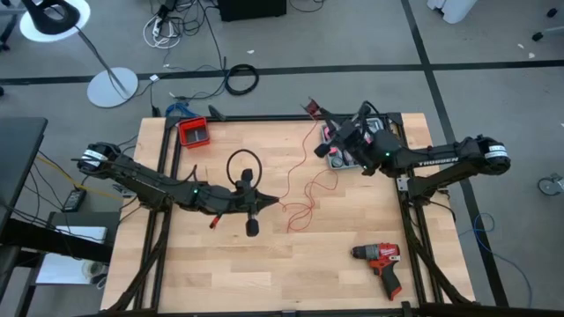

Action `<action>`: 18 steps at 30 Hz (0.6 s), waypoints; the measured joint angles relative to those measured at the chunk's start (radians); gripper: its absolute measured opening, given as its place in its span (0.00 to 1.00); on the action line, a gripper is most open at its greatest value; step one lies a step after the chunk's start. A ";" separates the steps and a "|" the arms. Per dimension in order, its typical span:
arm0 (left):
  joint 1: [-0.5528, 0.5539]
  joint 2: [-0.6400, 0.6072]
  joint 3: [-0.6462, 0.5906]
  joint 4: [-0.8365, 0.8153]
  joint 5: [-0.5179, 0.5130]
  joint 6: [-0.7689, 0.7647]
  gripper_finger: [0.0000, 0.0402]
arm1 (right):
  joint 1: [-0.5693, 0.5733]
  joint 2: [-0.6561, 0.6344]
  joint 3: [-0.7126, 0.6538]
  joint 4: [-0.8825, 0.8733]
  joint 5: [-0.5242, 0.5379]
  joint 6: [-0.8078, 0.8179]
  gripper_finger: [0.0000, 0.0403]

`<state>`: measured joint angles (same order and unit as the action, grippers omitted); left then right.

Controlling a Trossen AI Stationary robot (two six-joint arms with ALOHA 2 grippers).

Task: Coil cords
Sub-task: Uncoil the red wire from the black spool

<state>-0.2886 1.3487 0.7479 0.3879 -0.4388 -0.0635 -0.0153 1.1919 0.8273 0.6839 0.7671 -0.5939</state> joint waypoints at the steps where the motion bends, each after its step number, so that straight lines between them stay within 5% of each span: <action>1: 0.000 0.000 0.000 -0.015 -0.023 0.000 0.00 | 0.015 0.000 0.000 0.001 -0.034 0.009 0.00; 10: 0.000 0.000 0.000 -0.237 -0.276 -0.035 0.00 | 0.225 0.000 0.000 -0.269 -0.137 0.100 0.00; 18: 0.000 -0.002 0.009 -0.292 -0.327 -0.044 0.00 | 0.325 0.000 0.000 -0.723 -0.136 0.437 0.00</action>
<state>-0.2882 1.3464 0.7570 0.0960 -0.7658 -0.1080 0.3098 1.1919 0.8276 -0.0388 0.6309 -0.1574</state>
